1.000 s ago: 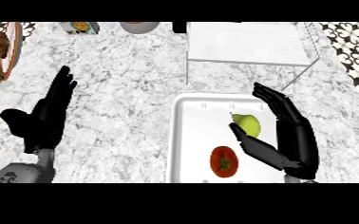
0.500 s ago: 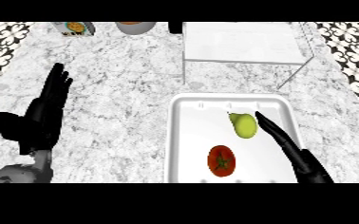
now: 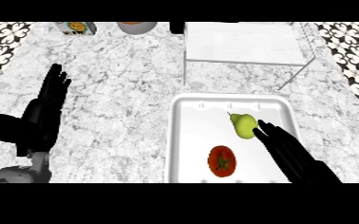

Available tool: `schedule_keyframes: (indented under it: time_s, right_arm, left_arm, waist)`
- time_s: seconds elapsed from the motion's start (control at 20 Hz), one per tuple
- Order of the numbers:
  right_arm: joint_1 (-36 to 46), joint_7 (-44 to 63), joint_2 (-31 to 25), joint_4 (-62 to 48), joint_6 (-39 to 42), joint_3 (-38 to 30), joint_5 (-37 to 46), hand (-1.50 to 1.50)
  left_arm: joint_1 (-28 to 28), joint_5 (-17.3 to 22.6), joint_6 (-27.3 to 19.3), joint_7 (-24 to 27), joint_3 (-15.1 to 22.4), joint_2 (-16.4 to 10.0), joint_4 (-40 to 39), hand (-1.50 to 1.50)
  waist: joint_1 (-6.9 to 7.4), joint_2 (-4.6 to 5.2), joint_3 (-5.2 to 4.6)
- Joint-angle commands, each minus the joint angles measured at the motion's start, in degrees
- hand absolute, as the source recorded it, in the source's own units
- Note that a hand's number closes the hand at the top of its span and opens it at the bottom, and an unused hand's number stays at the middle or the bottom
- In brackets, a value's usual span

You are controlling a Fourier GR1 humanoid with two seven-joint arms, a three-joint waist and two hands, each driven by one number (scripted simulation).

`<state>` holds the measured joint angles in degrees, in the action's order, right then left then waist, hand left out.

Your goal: Pick the tomato from the tray and place it in the tiered shelf

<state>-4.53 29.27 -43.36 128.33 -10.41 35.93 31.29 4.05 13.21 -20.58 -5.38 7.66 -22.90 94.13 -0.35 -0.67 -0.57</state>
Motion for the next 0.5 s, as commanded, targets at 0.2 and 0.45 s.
schedule_keyframes:
  time_s: [0.2, 0.45]
  right_arm:
    - [7.3, 28.7, 10.9, 1.1, 12.4, 14.5, 20.2, -1.50]
    - [15.4, 40.2, 22.4, -6.0, 23.7, 20.0, 27.3, -1.50]
  left_arm:
    - [1.0, -0.8, 0.1, -1.1, 0.7, 0.7, 0.7, 0.00]
    - [0.8, -1.6, -1.1, -2.3, 0.7, 1.5, 2.1, 0.00]
  waist:
    - [0.58, 0.29, 0.27]
    - [0.88, 0.43, 0.38]
